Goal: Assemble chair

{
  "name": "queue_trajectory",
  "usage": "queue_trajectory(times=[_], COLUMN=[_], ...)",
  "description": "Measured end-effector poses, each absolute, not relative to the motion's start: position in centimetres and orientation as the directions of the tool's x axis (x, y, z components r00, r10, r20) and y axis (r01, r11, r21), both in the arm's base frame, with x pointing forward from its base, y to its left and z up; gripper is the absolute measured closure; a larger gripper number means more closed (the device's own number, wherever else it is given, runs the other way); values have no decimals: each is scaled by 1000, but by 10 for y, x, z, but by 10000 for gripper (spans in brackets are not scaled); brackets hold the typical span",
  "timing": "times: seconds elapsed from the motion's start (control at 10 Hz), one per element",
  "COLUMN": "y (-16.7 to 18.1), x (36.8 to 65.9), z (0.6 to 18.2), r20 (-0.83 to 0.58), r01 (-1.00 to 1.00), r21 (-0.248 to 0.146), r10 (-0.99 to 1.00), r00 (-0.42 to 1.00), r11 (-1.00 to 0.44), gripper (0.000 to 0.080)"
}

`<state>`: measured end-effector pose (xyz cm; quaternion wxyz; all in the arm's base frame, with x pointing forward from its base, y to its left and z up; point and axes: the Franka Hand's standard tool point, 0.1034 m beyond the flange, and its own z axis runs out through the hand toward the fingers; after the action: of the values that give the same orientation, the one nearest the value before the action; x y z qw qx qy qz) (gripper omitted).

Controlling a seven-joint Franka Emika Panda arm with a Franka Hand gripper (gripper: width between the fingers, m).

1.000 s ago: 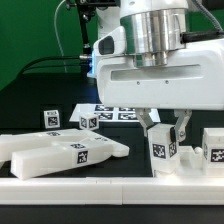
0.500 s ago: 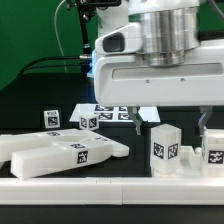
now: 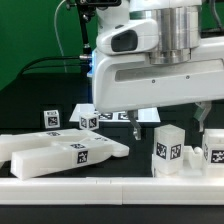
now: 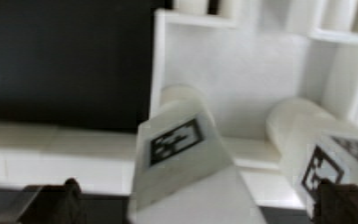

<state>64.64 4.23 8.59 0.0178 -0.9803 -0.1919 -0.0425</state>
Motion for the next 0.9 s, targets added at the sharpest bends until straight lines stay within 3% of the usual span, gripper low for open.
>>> queue_trajectory(times=[0.1, 0.3, 0.4, 0.5, 0.6, 0.7, 0.9], y=[43, 43, 43, 43, 43, 44, 43], x=[648, 648, 648, 648, 648, 649, 651], z=[85, 84, 84, 83, 83, 84, 86], r20=[91, 93, 93, 92, 91, 91, 89], r01=[459, 431, 420, 342, 284, 224, -122], r21=[-2, -6, -7, -16, -21, -27, -49], r10=[457, 429, 417, 339, 281, 221, -126], r00=[885, 899, 904, 936, 955, 971, 988], r11=[-889, -902, -908, -939, -958, -974, -991], gripper=[151, 183, 366, 366, 518, 517, 517])
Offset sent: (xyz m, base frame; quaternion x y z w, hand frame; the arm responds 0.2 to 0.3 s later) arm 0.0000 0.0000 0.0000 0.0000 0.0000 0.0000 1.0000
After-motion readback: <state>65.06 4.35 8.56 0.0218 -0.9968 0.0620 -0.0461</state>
